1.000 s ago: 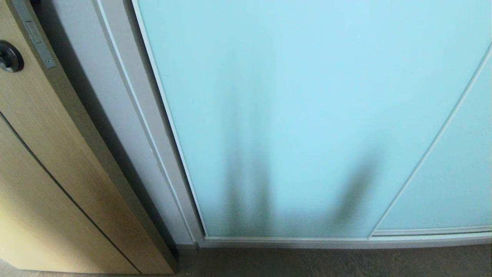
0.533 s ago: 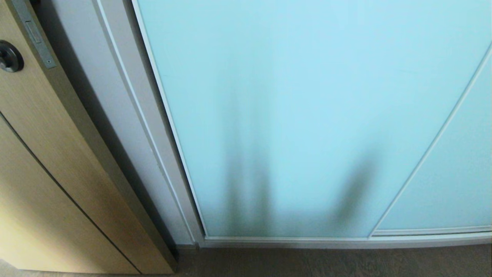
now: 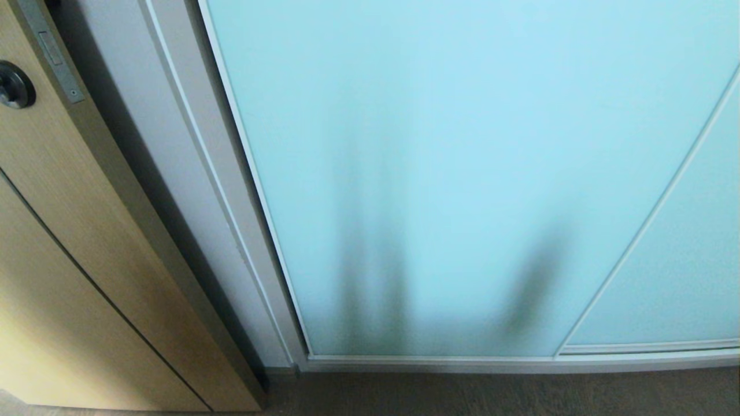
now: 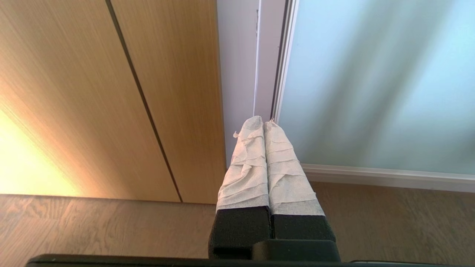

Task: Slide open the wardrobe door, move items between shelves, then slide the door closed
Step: Open the door

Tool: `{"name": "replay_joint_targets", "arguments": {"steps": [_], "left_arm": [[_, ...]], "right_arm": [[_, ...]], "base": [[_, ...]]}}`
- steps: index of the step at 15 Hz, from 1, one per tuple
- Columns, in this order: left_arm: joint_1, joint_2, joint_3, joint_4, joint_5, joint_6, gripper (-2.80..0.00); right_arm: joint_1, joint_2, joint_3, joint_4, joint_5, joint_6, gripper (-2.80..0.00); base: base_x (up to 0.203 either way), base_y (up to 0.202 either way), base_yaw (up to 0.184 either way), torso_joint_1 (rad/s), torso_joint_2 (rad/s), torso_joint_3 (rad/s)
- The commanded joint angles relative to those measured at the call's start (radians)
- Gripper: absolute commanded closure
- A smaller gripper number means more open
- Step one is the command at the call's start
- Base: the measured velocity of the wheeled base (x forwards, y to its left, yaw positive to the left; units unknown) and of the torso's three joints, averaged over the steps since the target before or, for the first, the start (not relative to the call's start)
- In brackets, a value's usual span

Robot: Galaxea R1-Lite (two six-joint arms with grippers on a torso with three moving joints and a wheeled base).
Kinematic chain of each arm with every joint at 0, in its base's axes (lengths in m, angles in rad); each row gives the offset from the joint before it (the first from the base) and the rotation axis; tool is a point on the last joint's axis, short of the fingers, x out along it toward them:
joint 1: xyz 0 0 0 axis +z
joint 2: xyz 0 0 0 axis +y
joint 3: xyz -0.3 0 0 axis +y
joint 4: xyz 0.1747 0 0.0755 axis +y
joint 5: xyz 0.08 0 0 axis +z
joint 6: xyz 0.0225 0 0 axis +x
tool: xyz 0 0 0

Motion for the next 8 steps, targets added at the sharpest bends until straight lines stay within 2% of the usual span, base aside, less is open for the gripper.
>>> {"name": "replay_joint_targets", "arguments": {"steps": [1,8], "left_arm": [[0.0,0.001,0.0,0.0,0.0,0.0,0.0],[0.0,0.001,0.0,0.0,0.0,0.0,0.0]], "right_arm": [[0.0,0.0,0.0,0.002,0.001,-0.001,0.0],[0.0,0.0,0.0,0.003,0.0,0.006,0.0]], "base": [[0.0,0.0,0.0,0.0,0.0,0.0],[0.0,0.0,0.0,0.0,0.0,0.0]]}}
